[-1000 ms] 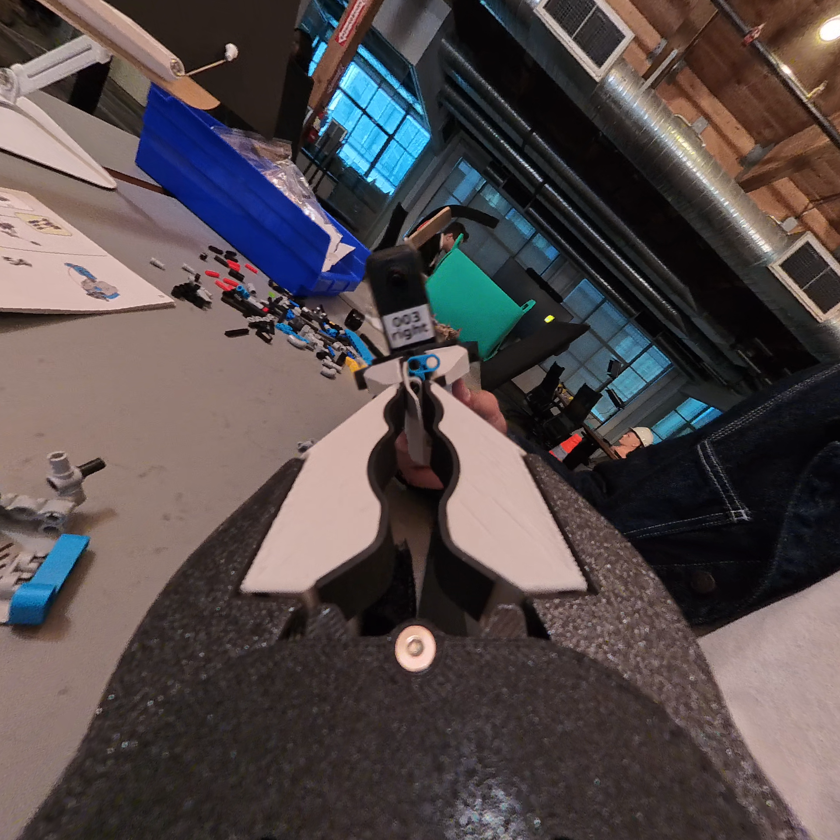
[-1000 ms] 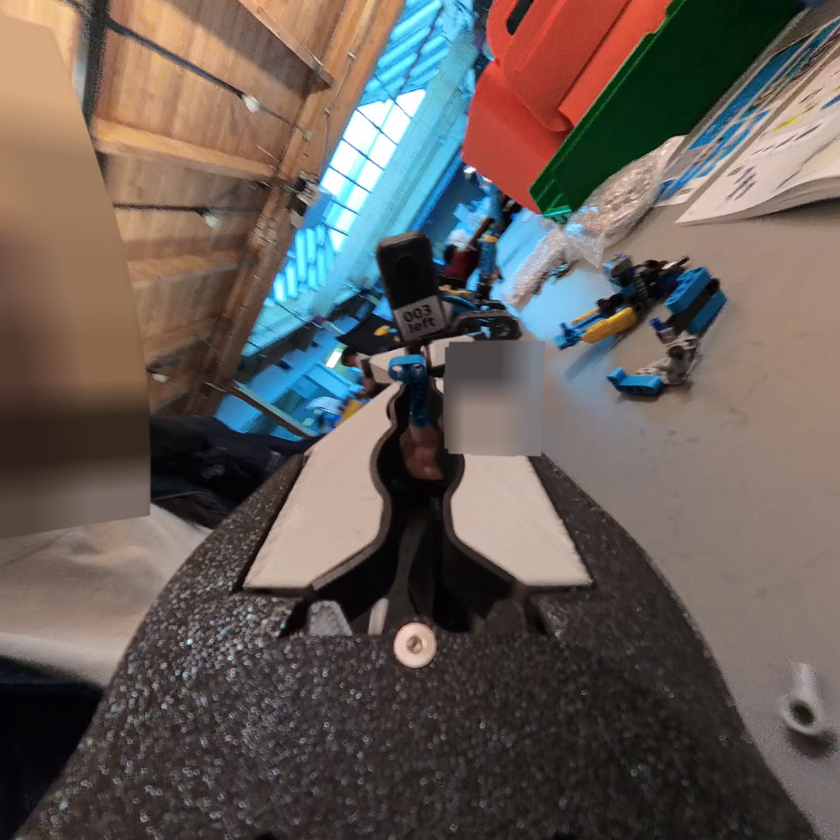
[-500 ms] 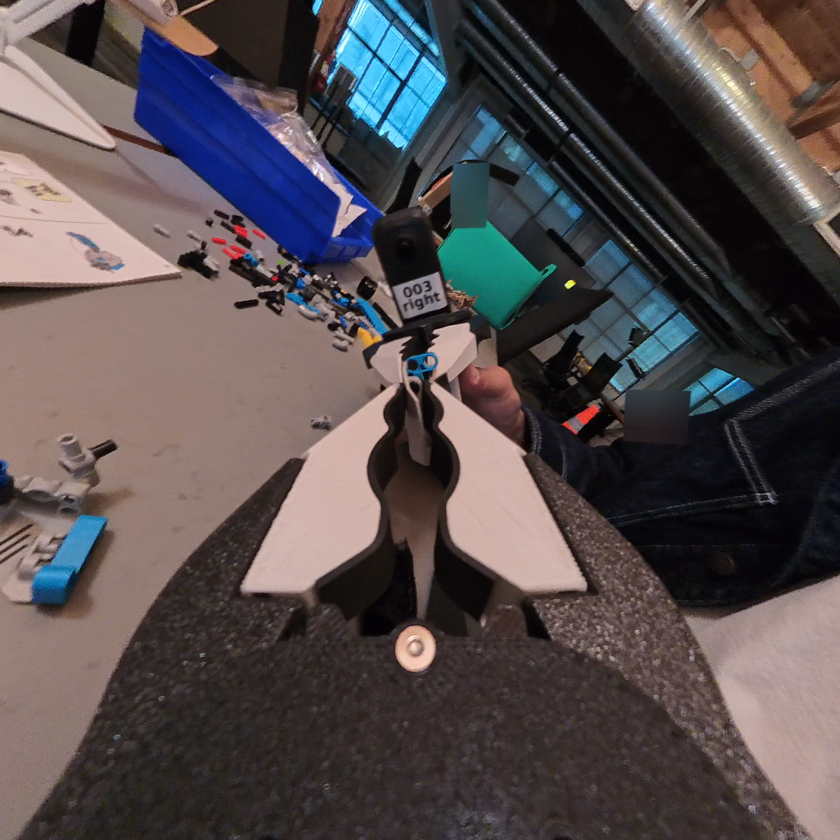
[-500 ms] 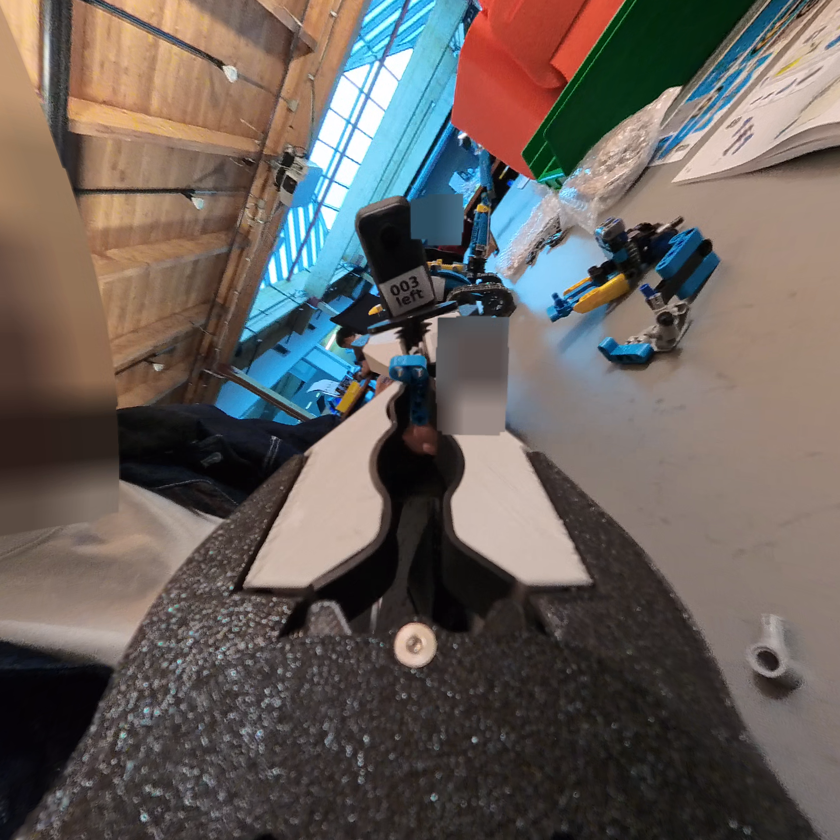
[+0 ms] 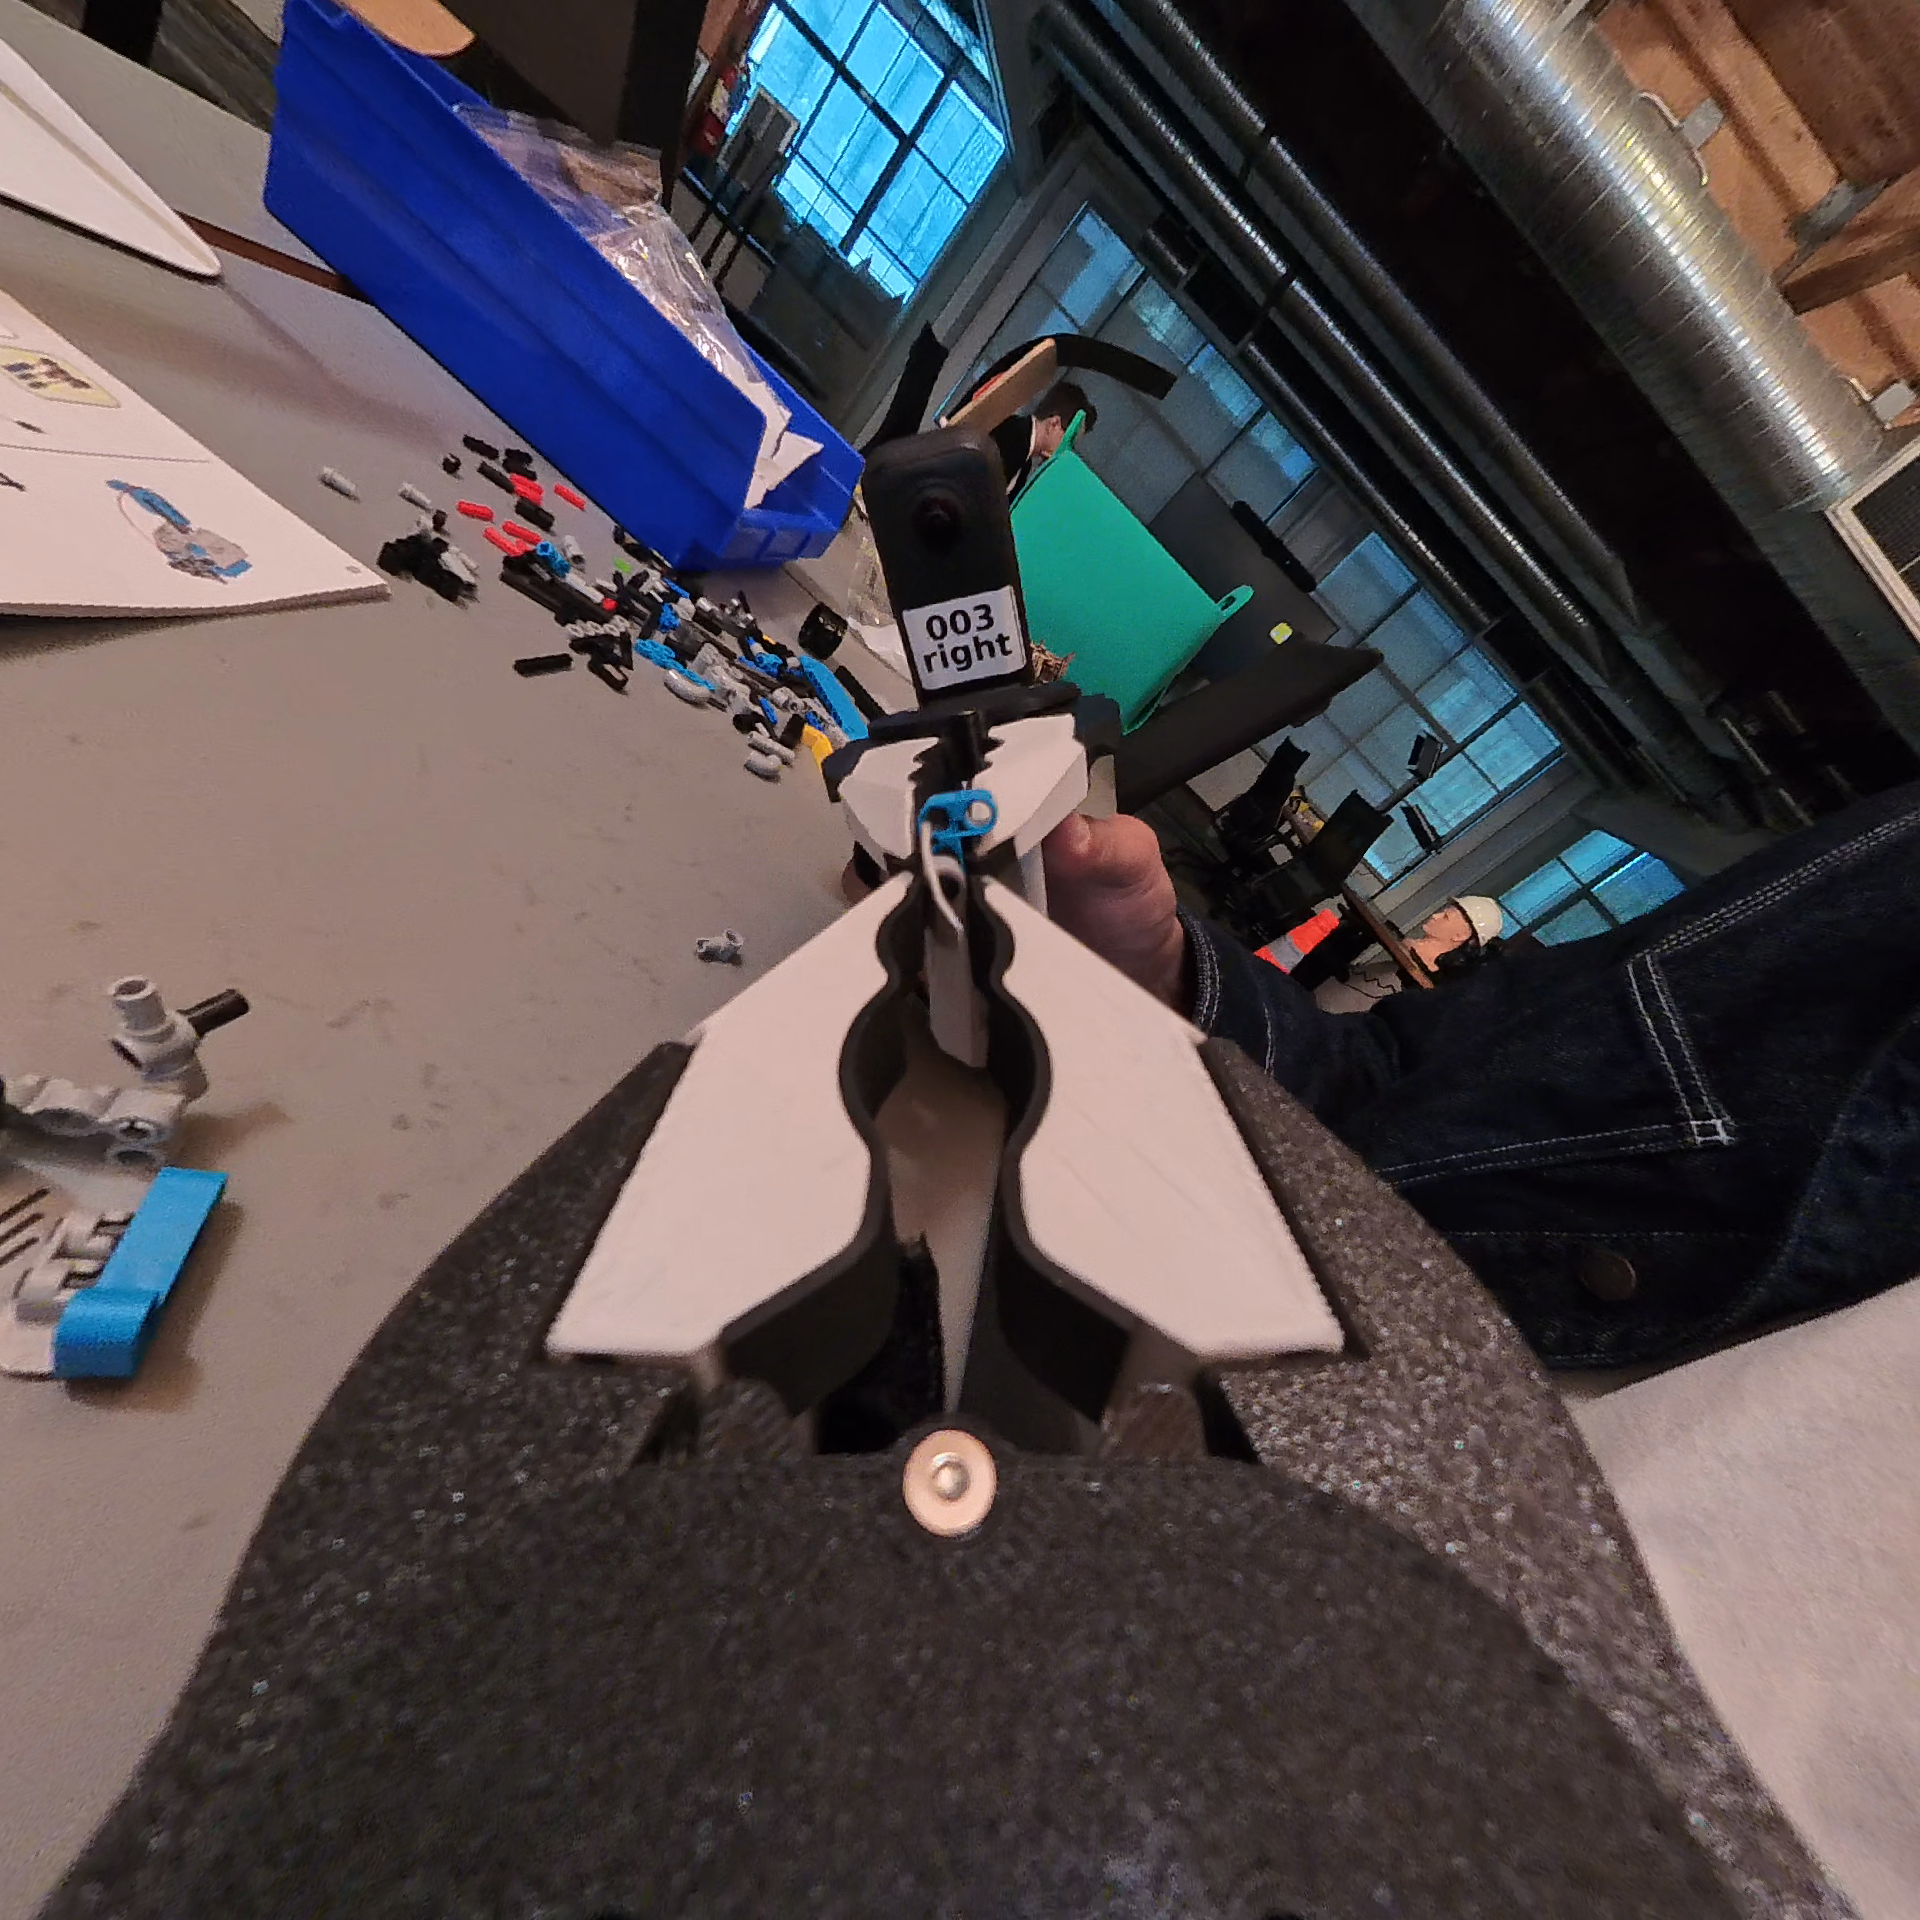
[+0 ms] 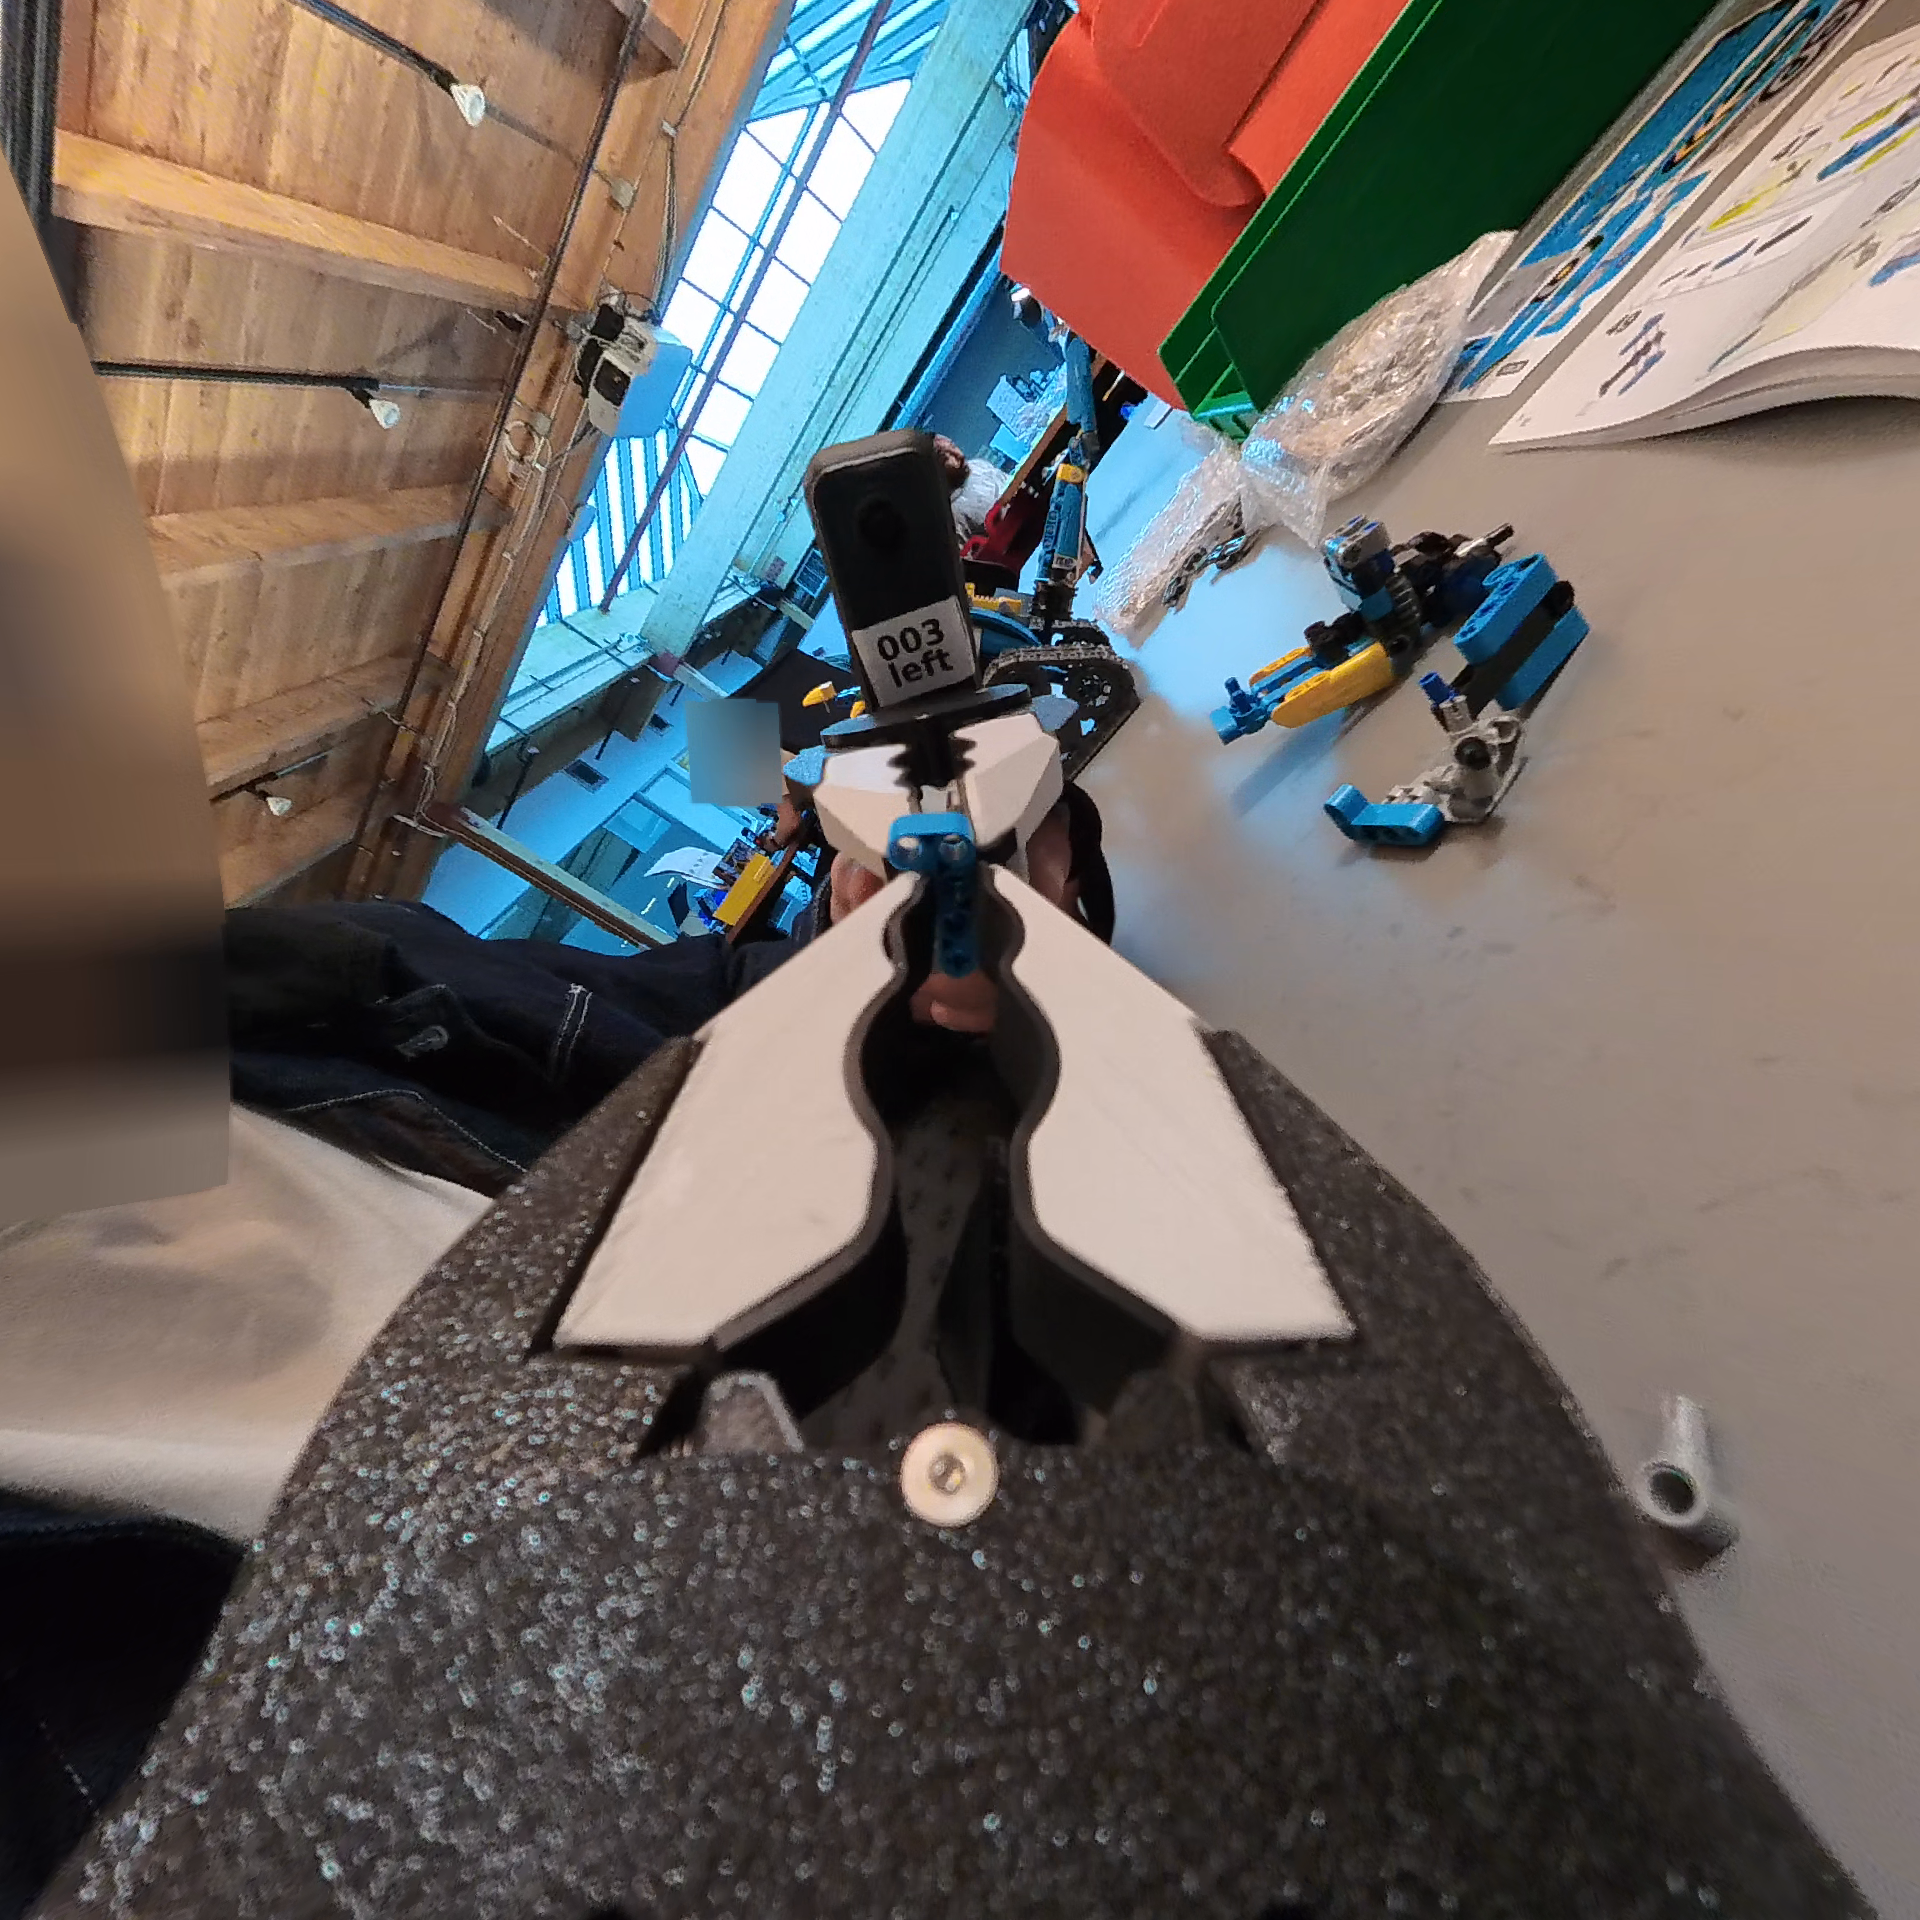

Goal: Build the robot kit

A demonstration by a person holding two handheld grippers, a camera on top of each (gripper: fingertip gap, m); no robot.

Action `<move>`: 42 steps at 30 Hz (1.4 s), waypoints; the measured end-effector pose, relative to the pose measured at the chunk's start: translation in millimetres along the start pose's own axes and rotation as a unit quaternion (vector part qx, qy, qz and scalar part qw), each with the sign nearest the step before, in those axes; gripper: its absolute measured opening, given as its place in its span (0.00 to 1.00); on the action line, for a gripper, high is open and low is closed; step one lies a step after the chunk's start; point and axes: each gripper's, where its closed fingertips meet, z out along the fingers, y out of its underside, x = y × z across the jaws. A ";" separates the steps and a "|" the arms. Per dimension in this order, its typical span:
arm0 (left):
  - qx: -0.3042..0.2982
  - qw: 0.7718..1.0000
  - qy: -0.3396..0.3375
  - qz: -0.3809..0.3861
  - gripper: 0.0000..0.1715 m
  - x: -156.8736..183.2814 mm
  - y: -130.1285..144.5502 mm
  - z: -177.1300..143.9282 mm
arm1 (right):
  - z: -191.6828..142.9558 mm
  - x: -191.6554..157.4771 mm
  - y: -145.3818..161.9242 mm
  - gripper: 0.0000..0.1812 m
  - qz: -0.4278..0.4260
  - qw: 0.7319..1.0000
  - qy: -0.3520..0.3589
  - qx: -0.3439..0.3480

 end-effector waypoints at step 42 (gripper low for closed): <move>-0.025 0.992 0.030 0.124 0.04 29.1 6.2 -5.9 | -15.0 -11.3 30.9 0.07 -0.295 0.914 0.205 -0.189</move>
